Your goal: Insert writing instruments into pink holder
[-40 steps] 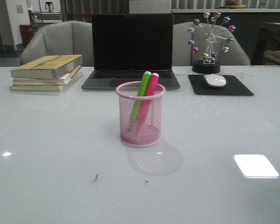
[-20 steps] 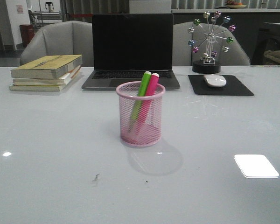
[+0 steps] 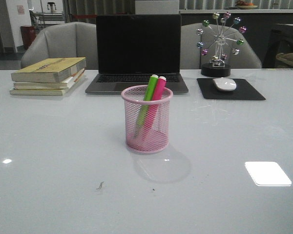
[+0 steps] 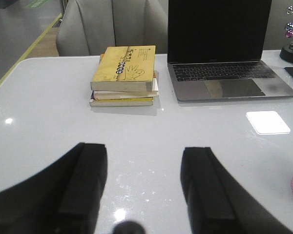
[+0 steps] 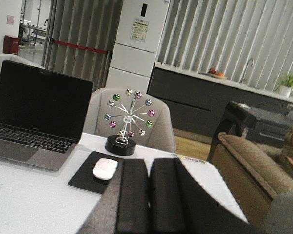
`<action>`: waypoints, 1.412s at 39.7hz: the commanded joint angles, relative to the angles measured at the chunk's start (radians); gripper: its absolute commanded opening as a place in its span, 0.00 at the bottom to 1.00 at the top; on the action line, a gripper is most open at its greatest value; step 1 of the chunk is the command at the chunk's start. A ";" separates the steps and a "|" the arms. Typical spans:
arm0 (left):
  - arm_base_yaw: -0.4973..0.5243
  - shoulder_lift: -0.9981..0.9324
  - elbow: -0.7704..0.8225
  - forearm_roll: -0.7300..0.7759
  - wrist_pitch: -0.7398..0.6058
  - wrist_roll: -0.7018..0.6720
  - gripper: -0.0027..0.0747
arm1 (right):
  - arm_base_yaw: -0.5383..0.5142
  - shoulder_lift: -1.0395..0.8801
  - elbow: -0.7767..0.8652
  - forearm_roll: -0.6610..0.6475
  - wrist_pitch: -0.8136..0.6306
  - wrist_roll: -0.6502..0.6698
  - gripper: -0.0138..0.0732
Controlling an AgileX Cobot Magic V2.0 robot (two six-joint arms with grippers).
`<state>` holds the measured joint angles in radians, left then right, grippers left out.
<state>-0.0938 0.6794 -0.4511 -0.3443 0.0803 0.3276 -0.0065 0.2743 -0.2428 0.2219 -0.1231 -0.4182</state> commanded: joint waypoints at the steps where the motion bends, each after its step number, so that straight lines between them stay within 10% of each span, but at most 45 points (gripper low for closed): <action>1: 0.003 -0.006 -0.031 -0.002 -0.075 -0.001 0.56 | 0.001 -0.036 0.027 -0.059 -0.110 -0.009 0.22; 30: 0.003 -0.006 -0.031 -0.004 -0.068 -0.001 0.56 | 0.001 -0.285 0.275 0.232 0.116 -0.009 0.22; 56: 0.003 -0.006 -0.031 -0.004 -0.068 -0.001 0.56 | 0.001 -0.286 0.275 0.235 0.118 -0.009 0.22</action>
<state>-0.0938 0.6794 -0.4511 -0.3443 0.0803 0.3276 -0.0065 -0.0098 0.0308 0.4456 0.0700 -0.4201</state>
